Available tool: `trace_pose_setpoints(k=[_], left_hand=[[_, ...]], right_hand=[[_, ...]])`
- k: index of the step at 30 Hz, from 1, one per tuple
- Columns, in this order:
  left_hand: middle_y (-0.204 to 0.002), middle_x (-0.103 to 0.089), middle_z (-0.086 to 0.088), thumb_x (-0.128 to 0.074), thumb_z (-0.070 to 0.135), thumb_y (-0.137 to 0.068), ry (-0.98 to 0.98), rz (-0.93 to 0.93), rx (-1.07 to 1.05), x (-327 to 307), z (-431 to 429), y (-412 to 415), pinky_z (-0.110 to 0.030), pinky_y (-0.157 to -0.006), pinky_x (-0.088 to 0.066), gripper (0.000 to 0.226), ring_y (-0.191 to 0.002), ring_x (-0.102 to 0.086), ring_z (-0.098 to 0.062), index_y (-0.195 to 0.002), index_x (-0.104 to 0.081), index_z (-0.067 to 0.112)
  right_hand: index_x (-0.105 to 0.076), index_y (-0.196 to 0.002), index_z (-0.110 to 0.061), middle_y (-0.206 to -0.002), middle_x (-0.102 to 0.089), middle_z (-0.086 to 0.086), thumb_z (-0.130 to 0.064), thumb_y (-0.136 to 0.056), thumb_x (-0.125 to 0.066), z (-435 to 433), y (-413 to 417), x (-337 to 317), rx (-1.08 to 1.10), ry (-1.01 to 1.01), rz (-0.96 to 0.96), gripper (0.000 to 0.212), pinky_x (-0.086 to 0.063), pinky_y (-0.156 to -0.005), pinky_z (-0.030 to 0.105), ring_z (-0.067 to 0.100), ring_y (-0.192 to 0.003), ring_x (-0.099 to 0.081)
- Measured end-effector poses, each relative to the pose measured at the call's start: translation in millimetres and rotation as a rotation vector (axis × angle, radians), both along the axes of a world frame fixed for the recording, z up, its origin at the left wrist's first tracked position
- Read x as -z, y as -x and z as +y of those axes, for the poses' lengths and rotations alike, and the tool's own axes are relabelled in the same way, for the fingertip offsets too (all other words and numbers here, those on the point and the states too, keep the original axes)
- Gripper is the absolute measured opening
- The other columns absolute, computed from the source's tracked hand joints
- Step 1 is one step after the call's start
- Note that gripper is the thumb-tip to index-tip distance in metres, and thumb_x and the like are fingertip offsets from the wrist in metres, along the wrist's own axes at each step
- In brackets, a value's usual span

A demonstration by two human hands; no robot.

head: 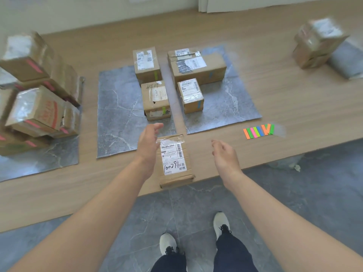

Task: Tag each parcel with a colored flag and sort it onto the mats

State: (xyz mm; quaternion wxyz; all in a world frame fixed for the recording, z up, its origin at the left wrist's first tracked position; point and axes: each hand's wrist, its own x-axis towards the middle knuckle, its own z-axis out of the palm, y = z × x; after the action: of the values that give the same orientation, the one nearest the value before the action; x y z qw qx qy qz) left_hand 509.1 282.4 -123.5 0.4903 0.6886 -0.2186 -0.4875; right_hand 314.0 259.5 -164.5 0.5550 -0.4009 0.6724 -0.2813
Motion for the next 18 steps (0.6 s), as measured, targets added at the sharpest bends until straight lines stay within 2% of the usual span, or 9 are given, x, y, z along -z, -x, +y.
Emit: trace_pose_setpoints(k=[1, 3, 4, 6, 8, 11, 15, 18], left_hand=[[-0.132, -0.054, -0.002, -0.042, 0.032, -0.101, 0.012, 0.007, 0.020, -4.3, -7.9, 8.7, -0.043, -0.116, -0.037, 0.029, -0.132, -0.046, -0.022, -0.112, -0.067, 0.024], [-0.132, -0.055, -0.003, -0.043, 0.031, -0.101, 0.001, 0.032, 0.057, -8.7, -24.4, 28.8, -0.043, -0.115, -0.038, 0.029, -0.133, -0.046, -0.024, -0.114, -0.068, 0.022], [-0.132, -0.055, -0.003, -0.045, 0.031, -0.100, -0.012, 0.047, 0.079, -8.4, -33.5, 39.4, -0.043, -0.115, -0.039, 0.030, -0.132, -0.047, -0.024, -0.115, -0.068, 0.021], [-0.129, -0.056, -0.002, -0.052, 0.038, -0.092, -0.041, 0.069, 0.119, -6.4, -50.8, 61.0, -0.041, -0.112, -0.042, 0.035, -0.129, -0.050, -0.023, -0.117, -0.069, 0.019], [-0.126, -0.058, -0.002, -0.056, 0.041, -0.087, -0.062, 0.087, 0.126, 2.2, -66.1, 80.6, -0.040, -0.110, -0.044, 0.038, -0.125, -0.053, -0.023, -0.116, -0.069, 0.019], [-0.122, -0.059, -0.001, -0.049, 0.037, -0.098, -0.112, 0.085, 0.126, 19.4, -83.1, 108.3, -0.040, -0.110, -0.045, 0.029, -0.124, -0.055, -0.023, -0.111, -0.070, 0.021], [-0.124, -0.062, -0.004, -0.048, 0.038, -0.099, -0.150, 0.102, 0.113, 40.0, -108.8, 141.7, -0.040, -0.108, -0.045, 0.033, -0.123, -0.056, -0.023, -0.113, -0.071, 0.019], [-0.126, -0.062, -0.005, -0.047, 0.038, -0.098, -0.168, 0.134, 0.115, 51.1, -121.3, 161.4, -0.039, -0.107, -0.046, 0.034, -0.121, -0.057, -0.022, -0.113, -0.072, 0.019]], right_hand=[[-0.056, -0.128, 0.005, -0.131, -0.059, 0.023, -0.030, -0.104, -0.042, -4.6, 7.8, -0.4, 0.019, 0.003, 0.003, 0.045, -0.044, -0.105, 0.053, 0.039, -0.122, -0.055], [-0.065, -0.125, -0.010, -0.118, -0.068, 0.001, -0.032, -0.104, -0.042, -15.4, 23.5, 0.6, 0.033, 0.007, -0.001, 0.038, -0.050, -0.094, 0.039, 0.023, -0.110, -0.063], [-0.065, -0.125, -0.019, -0.113, -0.066, -0.010, -0.033, -0.104, -0.042, -22.3, 32.7, 3.1, 0.038, 0.007, -0.003, 0.034, -0.045, -0.090, 0.032, 0.014, -0.107, -0.062], [-0.063, -0.132, -0.024, -0.109, -0.061, -0.020, -0.034, -0.103, -0.042, -37.6, 51.8, 9.9, 0.046, 0.019, 0.001, 0.037, -0.041, -0.091, 0.029, 0.011, -0.113, -0.059], [-0.063, -0.131, -0.025, -0.114, -0.063, -0.017, -0.035, -0.102, -0.044, -53.9, 71.5, 18.0, 0.044, 0.024, 0.009, 0.036, -0.044, -0.093, 0.030, 0.012, -0.116, -0.059], [-0.067, -0.119, -0.029, -0.120, -0.067, -0.008, -0.035, -0.099, -0.048, -74.9, 104.8, 33.6, 0.065, 0.038, 0.020, 0.028, -0.049, -0.096, 0.032, 0.012, -0.114, -0.062], [-0.070, -0.108, -0.023, -0.095, -0.066, -0.008, -0.032, -0.100, -0.052, -103.2, 142.9, 51.4, 0.092, 0.063, 0.041, 0.021, -0.043, -0.074, 0.027, 0.013, -0.088, -0.060], [-0.070, -0.106, -0.024, -0.088, -0.065, -0.011, -0.023, -0.099, -0.053, -117.0, 163.3, 65.3, 0.083, 0.066, 0.066, 0.019, -0.042, -0.067, 0.025, 0.012, -0.080, -0.059]])
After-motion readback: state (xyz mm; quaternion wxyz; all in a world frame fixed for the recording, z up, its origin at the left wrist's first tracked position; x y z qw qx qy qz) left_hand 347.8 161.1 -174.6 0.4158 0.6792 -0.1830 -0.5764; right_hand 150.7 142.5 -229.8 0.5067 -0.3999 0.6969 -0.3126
